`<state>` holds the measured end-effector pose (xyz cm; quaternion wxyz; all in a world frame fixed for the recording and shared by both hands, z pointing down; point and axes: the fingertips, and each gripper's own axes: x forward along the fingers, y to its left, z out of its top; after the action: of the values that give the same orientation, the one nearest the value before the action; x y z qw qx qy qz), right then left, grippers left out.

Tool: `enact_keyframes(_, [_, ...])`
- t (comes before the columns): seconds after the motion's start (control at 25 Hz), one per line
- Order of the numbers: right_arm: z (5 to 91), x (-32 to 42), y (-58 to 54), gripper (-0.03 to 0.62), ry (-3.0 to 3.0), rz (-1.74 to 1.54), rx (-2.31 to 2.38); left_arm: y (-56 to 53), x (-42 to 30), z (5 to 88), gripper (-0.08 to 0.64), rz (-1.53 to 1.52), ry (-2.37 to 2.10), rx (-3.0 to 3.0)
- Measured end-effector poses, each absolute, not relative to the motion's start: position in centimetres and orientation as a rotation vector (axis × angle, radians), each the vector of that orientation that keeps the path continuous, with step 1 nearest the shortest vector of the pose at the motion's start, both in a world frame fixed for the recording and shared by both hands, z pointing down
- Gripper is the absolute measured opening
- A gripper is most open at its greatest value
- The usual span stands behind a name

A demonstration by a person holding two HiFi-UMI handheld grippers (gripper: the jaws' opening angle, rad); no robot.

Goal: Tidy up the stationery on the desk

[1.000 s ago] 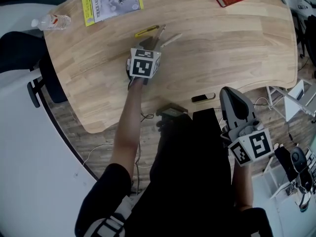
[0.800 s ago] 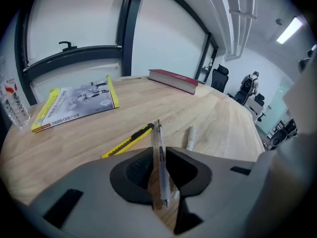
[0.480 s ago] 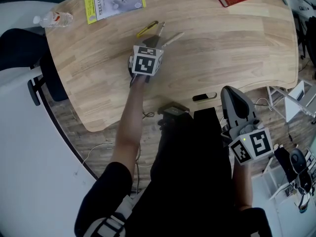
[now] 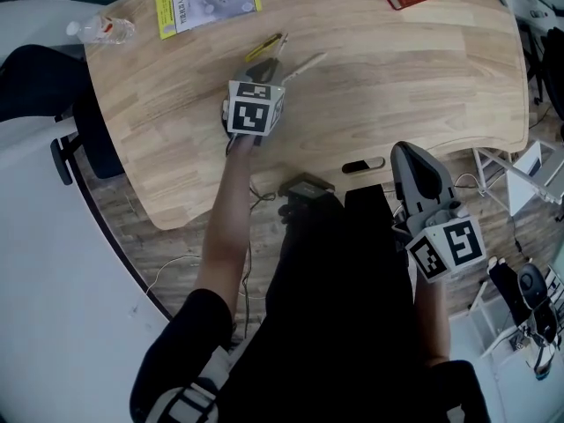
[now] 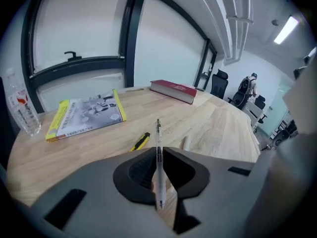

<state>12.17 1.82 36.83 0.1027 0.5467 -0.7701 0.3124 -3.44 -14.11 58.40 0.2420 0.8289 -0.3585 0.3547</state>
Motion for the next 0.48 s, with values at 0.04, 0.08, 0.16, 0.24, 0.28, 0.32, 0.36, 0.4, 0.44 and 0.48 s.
enact_keyframes(0.04, [36.6,12.1,1.8,0.02,-2.283,0.917,1.614,-14.0,-3.6,57.6,0.066,0.959,-0.994,2.271])
enact_keyframes(0.08, [36.4,11.9,1.8,0.02,-2.293,0.911,1.613,-13.8,-3.7,56.9,0.066,0.936,-1.006,2.269])
enact_keyframes(0.16, [36.0,11.5,1.8,0.02,-2.316,0.896,1.605,-13.2,-3.8,55.5,0.066,0.868,-1.023,2.25])
enact_keyframes(0.24, [35.7,11.0,1.8,0.02,-2.339,0.881,1.592,-12.5,-4.0,54.1,0.066,0.805,-1.041,2.231])
enact_keyframes(0.28, [35.6,10.8,1.8,0.02,-2.349,0.875,1.585,-12.0,-4.2,53.4,0.066,0.781,-1.05,2.223])
enact_keyframes(0.32, [35.5,10.6,1.8,0.02,-2.357,0.871,1.577,-11.6,-4.3,52.8,0.066,0.758,-1.057,2.213])
enact_keyframes(0.36, [35.5,10.4,1.8,0.02,-2.363,0.868,1.57,-11.0,-4.5,52.4,0.066,0.735,-1.064,2.2])
enact_keyframes(0.4, [35.5,10.2,1.9,0.02,-2.368,0.864,1.563,-10.5,-4.8,52.0,0.064,0.716,-1.071,2.185])
enact_keyframes(0.44, [35.4,10.1,1.9,0.02,-2.373,0.86,1.556,-10.0,-5.1,51.9,0.066,0.7,-1.081,2.167])
enact_keyframes(0.48, [35.4,9.9,2.0,0.02,-2.377,0.856,1.549,-9.4,-5.5,51.8,0.066,0.687,-1.091,2.148])
